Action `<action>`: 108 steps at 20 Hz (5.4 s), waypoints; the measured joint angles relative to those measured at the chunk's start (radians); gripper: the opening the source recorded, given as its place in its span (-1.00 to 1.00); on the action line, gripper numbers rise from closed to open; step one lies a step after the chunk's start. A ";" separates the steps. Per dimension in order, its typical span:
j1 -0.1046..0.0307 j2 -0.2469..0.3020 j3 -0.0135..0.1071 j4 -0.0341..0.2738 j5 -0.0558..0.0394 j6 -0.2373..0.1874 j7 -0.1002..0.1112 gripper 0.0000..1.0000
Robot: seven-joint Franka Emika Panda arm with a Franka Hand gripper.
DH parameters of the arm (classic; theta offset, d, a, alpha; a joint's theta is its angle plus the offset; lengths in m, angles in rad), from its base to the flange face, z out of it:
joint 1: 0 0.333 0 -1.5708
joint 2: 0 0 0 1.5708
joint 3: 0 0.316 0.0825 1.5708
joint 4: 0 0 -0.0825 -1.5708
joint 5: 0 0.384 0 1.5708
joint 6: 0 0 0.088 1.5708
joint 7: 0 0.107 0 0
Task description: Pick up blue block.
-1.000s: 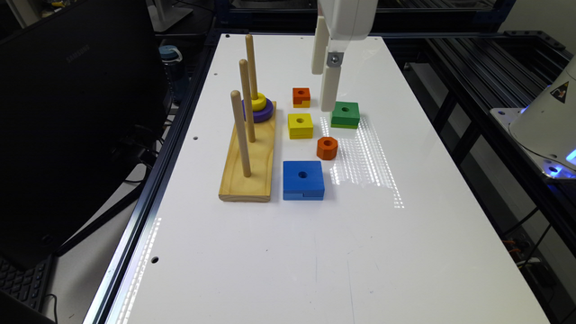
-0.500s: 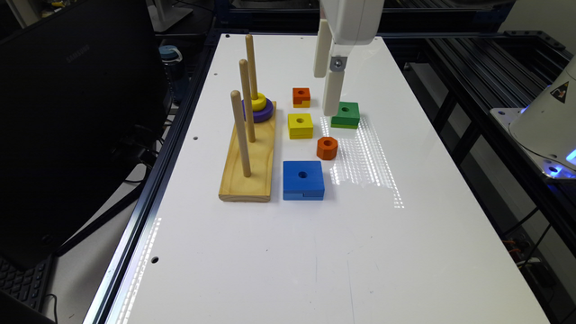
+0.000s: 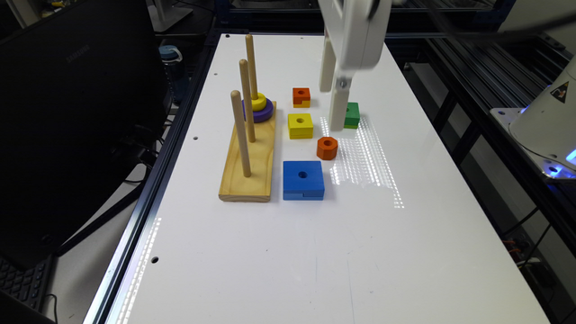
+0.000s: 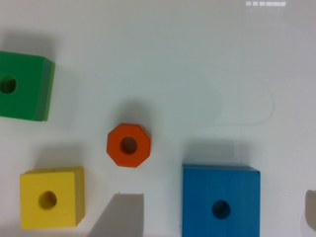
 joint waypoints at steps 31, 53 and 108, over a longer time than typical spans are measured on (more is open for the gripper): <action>0.000 0.105 0.003 0.039 -0.0558 0.055 0.046 1.00; 0.002 0.209 -0.003 0.061 -0.1217 0.137 0.091 1.00; 0.031 0.340 -0.019 0.095 -0.1806 0.205 0.149 1.00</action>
